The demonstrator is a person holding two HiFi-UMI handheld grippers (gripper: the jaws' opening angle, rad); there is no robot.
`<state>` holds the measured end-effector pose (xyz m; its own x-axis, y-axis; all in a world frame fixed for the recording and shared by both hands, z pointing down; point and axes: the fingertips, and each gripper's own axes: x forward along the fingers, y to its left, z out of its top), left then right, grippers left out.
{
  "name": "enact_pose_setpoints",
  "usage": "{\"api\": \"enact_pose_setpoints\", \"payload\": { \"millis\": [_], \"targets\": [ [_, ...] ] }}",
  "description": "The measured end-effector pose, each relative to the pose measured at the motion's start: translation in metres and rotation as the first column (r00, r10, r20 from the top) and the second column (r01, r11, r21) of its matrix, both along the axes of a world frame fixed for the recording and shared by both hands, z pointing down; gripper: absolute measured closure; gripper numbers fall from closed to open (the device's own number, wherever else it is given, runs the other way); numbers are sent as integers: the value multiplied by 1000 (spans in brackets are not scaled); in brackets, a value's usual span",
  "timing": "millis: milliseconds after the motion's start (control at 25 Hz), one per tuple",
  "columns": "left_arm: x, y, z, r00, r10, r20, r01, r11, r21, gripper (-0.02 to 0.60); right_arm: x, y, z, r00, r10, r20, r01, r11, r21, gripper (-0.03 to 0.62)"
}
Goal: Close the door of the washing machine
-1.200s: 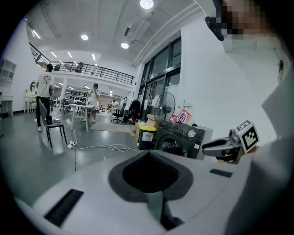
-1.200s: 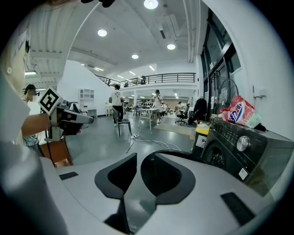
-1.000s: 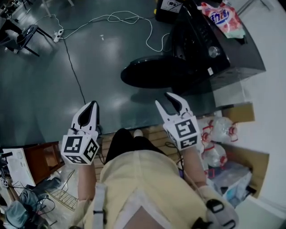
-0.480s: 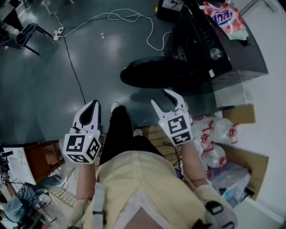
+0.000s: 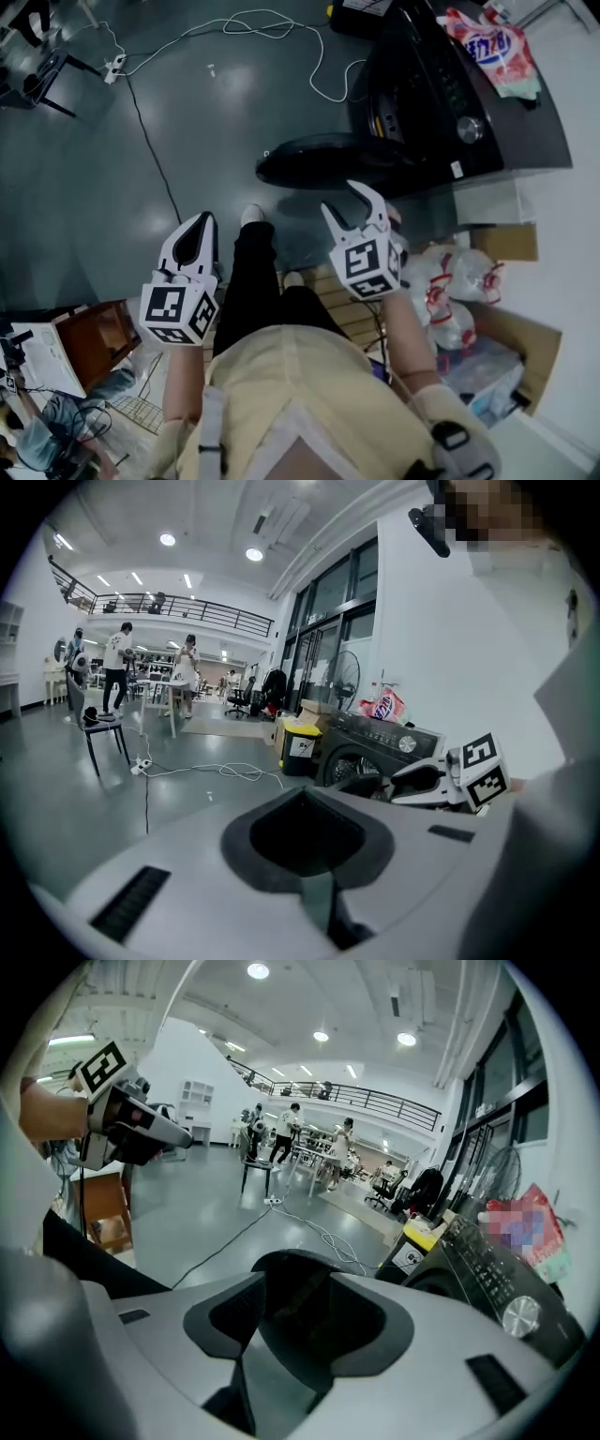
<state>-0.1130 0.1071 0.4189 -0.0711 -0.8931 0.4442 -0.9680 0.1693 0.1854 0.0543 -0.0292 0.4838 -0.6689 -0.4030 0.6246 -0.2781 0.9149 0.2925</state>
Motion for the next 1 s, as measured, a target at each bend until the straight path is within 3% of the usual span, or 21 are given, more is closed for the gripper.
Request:
{"api": "enact_pose_setpoints", "payload": {
  "millis": [280, 680, 1000],
  "targets": [
    [-12, -41, 14, 998, 63, -8, -63, 998, -13, 577, -25, -35, 15, 996, -19, -87, 24, 998, 60, 407],
    [-38, -70, 31, 996, 67, -52, -68, 997, -26, 577, -57, -73, 35, 978, -70, -194, 95, 988, 120, 407],
    [-48, -83, 33, 996, 68, -50, -69, 997, -26, 577, -62, -89, 52, 955, -112, -274, 142, 986, 92, 408]
  ]
}}
